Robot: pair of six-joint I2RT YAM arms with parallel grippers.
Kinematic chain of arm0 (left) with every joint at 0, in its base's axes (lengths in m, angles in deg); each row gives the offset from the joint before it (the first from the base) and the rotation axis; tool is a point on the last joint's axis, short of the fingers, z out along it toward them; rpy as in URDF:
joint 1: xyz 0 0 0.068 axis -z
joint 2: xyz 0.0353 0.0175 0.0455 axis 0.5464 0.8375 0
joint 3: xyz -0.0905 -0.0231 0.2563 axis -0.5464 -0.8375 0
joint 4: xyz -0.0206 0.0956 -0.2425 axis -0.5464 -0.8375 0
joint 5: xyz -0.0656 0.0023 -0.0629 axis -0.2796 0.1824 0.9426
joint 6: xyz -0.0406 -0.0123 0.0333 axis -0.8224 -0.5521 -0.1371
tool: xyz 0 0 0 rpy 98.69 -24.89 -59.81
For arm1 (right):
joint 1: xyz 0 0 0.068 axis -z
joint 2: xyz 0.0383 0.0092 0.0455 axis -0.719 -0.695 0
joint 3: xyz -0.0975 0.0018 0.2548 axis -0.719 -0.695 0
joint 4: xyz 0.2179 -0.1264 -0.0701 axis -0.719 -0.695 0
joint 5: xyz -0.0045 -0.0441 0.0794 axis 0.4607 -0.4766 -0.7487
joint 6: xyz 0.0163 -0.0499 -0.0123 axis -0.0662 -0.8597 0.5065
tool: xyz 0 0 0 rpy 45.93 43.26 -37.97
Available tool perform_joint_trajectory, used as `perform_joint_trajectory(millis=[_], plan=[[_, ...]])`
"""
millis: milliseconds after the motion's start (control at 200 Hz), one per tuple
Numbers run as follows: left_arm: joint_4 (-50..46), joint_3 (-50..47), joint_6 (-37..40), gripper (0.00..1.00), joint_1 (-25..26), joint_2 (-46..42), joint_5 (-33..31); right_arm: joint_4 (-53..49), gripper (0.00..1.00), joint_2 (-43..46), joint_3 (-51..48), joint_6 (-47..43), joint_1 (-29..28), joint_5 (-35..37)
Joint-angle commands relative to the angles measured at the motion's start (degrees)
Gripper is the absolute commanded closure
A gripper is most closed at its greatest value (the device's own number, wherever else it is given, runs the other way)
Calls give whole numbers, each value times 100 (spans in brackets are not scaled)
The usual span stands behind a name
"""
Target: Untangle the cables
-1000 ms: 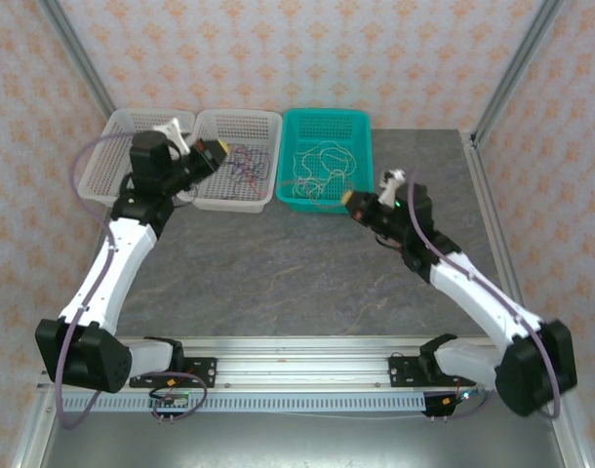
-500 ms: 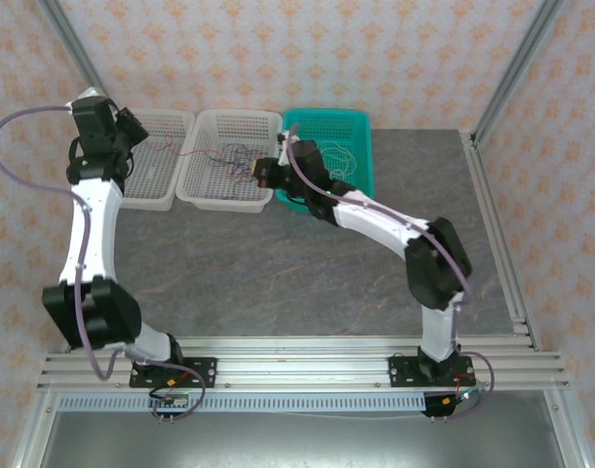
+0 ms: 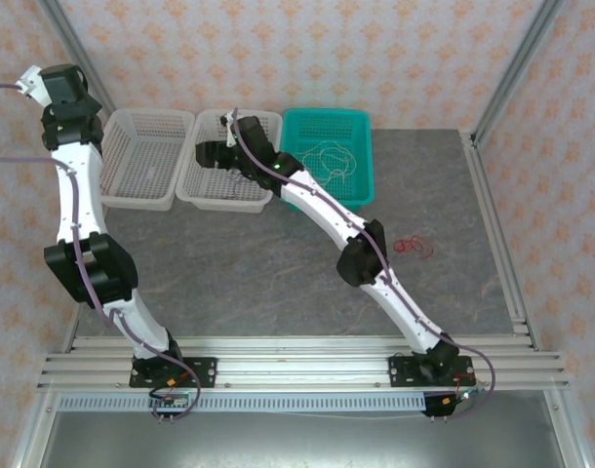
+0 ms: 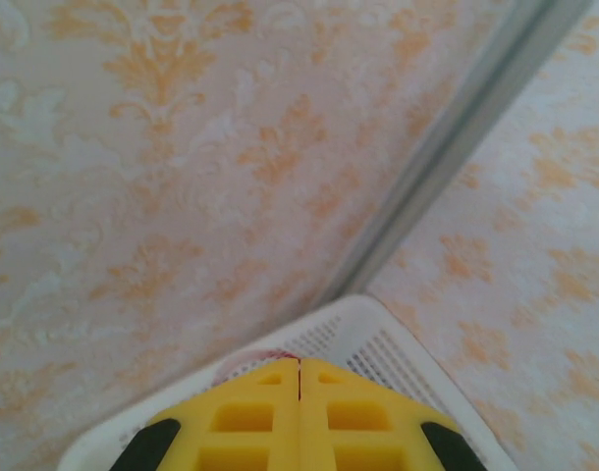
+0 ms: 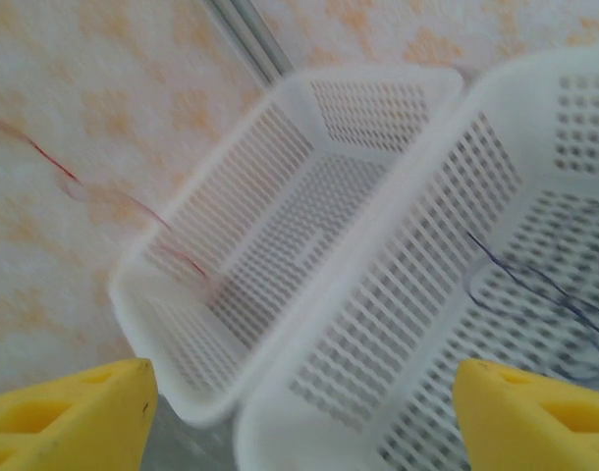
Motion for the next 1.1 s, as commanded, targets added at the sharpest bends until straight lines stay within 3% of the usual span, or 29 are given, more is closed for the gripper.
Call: perform_joint_trajectory(millis=[0, 145, 325, 365, 465, 535, 631, 776, 886, 1096], plan=[[-527, 157, 131, 100, 18, 686, -779, -1930, 19, 641, 258, -1131, 30, 324], [-419, 207, 295, 100, 241, 1249, -123, -3221, 19, 1054, 242, -1702, 140, 540], [-809, 589, 545, 99, 752, 1961, -398, -4101, 19, 1356, 247, -1778, 260, 767], [-922, 664, 522, 88, 776, 2065, -376, -4245, 19, 1418, 243, -1800, 265, 866], [-1021, 682, 465, 44, 778, 2113, -300, -4498, 19, 1550, 229, -1832, 312, 1015], [-775, 439, 490, 29, 766, 1895, -167, -4673, 19, 1602, 216, -1939, 386, 1118], [-420, 72, 451, 18, 768, 1421, 84, -5003, 18, 1653, 228, -2098, 533, 1467], [-220, -283, 15, 12, 776, 656, 593, -5546, 17, 1931, 224, -2321, 782, 1434], [54, -980, -713, 12, 836, -189, 1449, -5888, 16, 2171, 208, -2416, 938, 1347], [1053, -2695, -943, 13, 1650, -1601, 2677, -6428, 16, 2620, -181, -2115, 1398, 1804]])
